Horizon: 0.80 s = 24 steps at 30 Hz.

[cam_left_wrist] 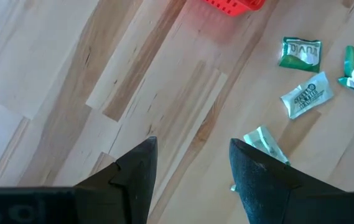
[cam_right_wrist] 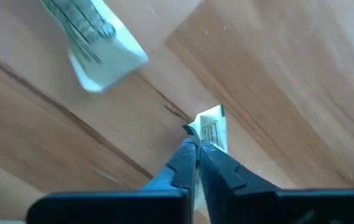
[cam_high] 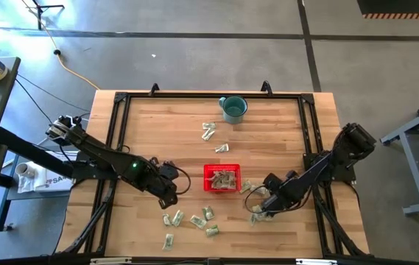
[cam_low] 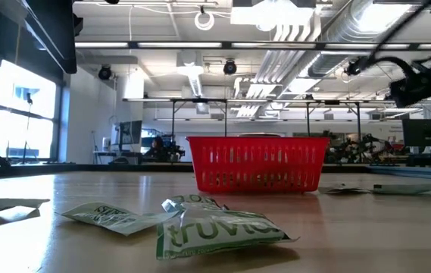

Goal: Pick and place Stevia / Truvia into bins
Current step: Put the green stevia packet into the red bin, then put the green truvia packet into the red bin

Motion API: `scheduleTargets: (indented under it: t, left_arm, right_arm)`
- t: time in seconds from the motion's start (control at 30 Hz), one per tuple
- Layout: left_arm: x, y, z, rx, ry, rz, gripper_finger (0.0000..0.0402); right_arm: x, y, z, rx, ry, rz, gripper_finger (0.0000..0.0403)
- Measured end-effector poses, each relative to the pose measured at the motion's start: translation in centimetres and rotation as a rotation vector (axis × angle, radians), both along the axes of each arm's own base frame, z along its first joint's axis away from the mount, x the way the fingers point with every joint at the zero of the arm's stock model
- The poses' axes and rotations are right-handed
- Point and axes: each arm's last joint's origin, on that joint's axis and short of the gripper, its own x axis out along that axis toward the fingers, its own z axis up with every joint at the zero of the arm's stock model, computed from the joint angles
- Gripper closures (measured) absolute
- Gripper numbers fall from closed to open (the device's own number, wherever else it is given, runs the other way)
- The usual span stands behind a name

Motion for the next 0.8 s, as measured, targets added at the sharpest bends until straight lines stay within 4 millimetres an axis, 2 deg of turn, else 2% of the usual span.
scheduleTargets:
  t: [0.07, 0.17, 0.3, 0.4, 0.47, 0.63, 0.8]
  left_arm:
    - [0.0, 0.0, 0.0, 0.001, 0.0, 0.0, 0.0167]
    - [0.0, 0.0, 0.0, 0.008, -0.002, 0.002, 0.0167]
    - [0.0, 0.1, 0.0, 0.031, -0.003, -0.006, 0.0167]
    - [-0.2, 0.2, 0.0, 0.041, 0.01, -0.008, 0.0167]
    - [-0.3, 0.2, -0.1, 0.047, 0.025, -0.008, 0.0167]
    - [-0.8, -0.1, -0.2, 0.013, 0.071, 0.002, 0.0167]
    - [-1.9, -1.5, -0.3, -0.005, 0.094, 0.039, 0.0167]
  right_arm:
    - [0.7, -0.3, 1.1, 0.002, -0.067, -0.031, 0.0383]
    - [2.7, -0.9, 3.4, -0.023, -0.229, -0.044, 0.0397]
    - [7.3, -1.9, 6.4, -0.005, -0.495, 0.028, 0.0397]
    - [10.6, -3.0, 7.3, 0.016, -0.63, 0.111, 0.0401]
    - [12.1, -4.2, 7.2, 0.017, -0.643, 0.118, 0.0395]
    - [13.7, -6.7, 6.3, 0.106, -0.591, 0.117, 0.0354]
    - [13.7, -7.1, 6.7, 0.149, -0.601, 0.113, 0.0261]
